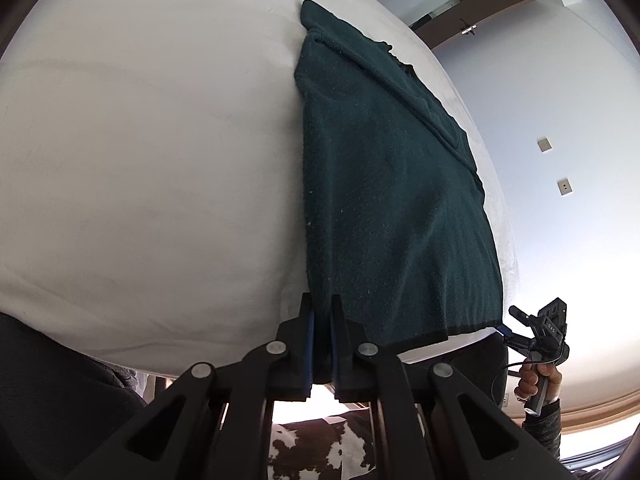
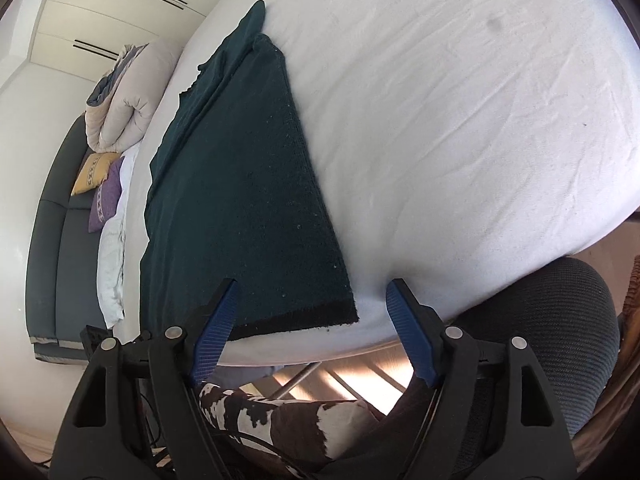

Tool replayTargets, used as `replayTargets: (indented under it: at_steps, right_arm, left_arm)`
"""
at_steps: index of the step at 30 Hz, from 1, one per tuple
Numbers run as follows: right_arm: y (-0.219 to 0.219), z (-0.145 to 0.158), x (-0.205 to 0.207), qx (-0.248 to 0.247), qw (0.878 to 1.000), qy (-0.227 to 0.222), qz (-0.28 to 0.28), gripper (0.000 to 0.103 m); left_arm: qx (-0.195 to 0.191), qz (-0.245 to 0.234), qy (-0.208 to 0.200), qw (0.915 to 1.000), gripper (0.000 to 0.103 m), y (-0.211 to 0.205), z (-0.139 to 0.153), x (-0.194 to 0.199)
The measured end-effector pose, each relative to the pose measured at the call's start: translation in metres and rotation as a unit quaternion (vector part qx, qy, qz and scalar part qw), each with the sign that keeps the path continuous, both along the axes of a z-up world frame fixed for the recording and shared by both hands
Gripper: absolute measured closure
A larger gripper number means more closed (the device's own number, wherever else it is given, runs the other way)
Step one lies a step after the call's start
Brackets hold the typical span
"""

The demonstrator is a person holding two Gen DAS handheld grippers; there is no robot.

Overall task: Fold small clothes
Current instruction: 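Grasp the sweater hem with both grippers, then lift the hem with both grippers and fold it over toward the collar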

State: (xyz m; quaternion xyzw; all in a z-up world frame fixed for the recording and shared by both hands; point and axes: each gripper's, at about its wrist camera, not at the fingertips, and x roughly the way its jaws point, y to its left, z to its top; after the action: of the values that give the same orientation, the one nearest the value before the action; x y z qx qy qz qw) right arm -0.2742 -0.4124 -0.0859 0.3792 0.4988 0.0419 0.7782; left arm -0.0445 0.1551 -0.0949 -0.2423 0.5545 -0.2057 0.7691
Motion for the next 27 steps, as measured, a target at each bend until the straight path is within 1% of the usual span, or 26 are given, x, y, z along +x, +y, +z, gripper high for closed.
replayTargets:
  at_steps: [1,2,3,4,5,6,7,8,10,16,19,22,27]
  right_arm:
    - [0.002,-0.002,0.003,-0.001,1.0,0.006,0.004,0.036]
    - [0.004,-0.003,0.005,-0.005,1.0,0.01,0.008,0.037]
    - [0.006,-0.004,0.008,-0.01,1.0,0.011,0.01,0.042]
    - [0.007,-0.004,0.007,-0.013,1.0,0.011,0.011,0.053]
    - [0.007,-0.004,0.007,-0.011,1.0,0.01,0.012,0.062]
    - [0.006,-0.005,0.007,-0.005,1.0,0.008,0.014,0.078]
    - [0.004,-0.005,0.007,0.001,1.0,0.008,0.012,0.084]
    - [0.002,-0.006,0.007,0.002,1.0,0.008,0.01,0.086]
    - [0.001,-0.006,0.006,0.0,1.0,0.006,0.007,0.093]
    - [0.002,0.012,0.003,0.014,0.999,-0.03,0.011,0.095]
    - [-0.002,0.025,0.004,0.042,0.997,-0.061,0.009,0.095]
    - [-0.003,0.035,0.009,0.075,0.993,-0.091,0.008,0.095]
    - [0.001,0.042,0.022,0.097,0.99,-0.103,0.013,0.095]
  left_arm:
    - [-0.001,0.001,-0.001,1.0,0.097,0.0,0.0,-0.001]
    - [-0.003,0.001,-0.003,1.0,0.097,0.0,0.001,-0.001]
    - [-0.005,0.002,-0.003,1.0,0.097,0.001,0.001,-0.001]
    - [-0.007,0.002,-0.004,1.0,0.097,0.002,0.001,-0.001]
    - [-0.01,0.003,-0.004,0.9999,0.097,0.002,0.002,-0.002]
    - [-0.012,0.004,-0.005,0.9999,0.097,0.004,0.003,-0.002]
    - [-0.013,0.005,-0.006,0.9999,0.097,0.004,0.003,-0.003]
    - [-0.016,0.005,-0.006,0.9998,0.097,0.006,0.004,-0.003]
    - [-0.023,0.007,-0.007,0.9997,0.098,0.008,0.005,-0.004]
    - [-0.063,0.017,-0.016,0.9977,0.098,0.014,0.013,-0.004]
    - [-0.096,0.026,-0.023,0.9948,0.098,0.02,0.019,-0.005]
    - [-0.117,0.032,-0.03,0.9922,0.098,0.024,0.025,-0.004]
    - [-0.151,0.051,-0.028,0.9868,0.098,0.029,0.026,0.0]
